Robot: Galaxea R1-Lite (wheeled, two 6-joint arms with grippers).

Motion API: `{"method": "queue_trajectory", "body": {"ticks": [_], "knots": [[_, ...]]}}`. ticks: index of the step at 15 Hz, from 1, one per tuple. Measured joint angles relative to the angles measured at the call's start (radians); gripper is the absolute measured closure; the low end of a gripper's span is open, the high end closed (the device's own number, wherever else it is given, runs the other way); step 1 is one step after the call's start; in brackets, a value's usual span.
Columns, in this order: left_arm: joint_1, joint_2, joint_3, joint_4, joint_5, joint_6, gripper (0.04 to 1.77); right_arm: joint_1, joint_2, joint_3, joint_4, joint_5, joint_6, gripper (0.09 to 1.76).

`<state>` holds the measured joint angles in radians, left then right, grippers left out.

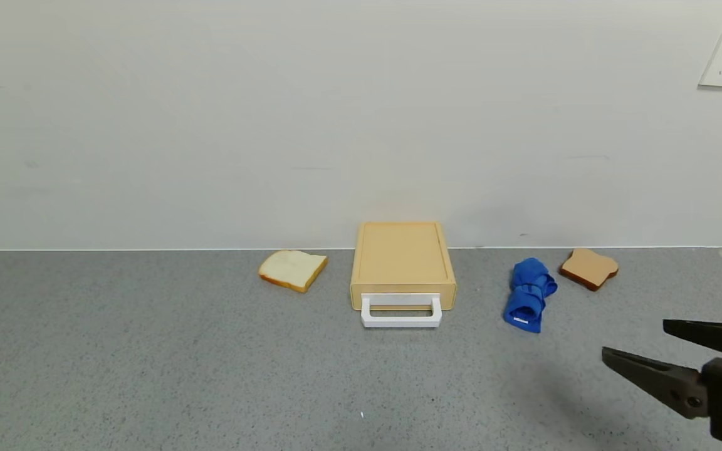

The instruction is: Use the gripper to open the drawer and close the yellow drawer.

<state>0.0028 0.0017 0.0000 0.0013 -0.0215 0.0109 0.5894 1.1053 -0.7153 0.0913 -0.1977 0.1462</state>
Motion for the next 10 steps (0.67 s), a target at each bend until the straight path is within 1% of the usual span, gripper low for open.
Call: {"method": "queue_trajectory", "body": {"ticks": [1,3,5,8,10], "knots": [[0.000,0.000,0.000,0.000,0.000,0.000,0.08,-0.017,-0.039,0.014,0.001,-0.027,0.001,0.27],[0.000,0.000,0.000,0.000,0.000,0.000,0.08,-0.079,-0.115,0.039,0.003,-0.080,0.002,0.24],[0.000,0.000,0.000,0.000,0.000,0.000,0.08,-0.150,-0.194,0.062,0.008,-0.093,0.003,0.22],[0.000,0.000,0.000,0.000,0.000,0.000,0.08,-0.233,-0.325,0.105,0.016,-0.097,0.002,0.19],[0.000,0.000,0.000,0.000,0.000,0.000,0.08,-0.307,-0.414,0.129,0.058,-0.116,0.001,0.18]]}}
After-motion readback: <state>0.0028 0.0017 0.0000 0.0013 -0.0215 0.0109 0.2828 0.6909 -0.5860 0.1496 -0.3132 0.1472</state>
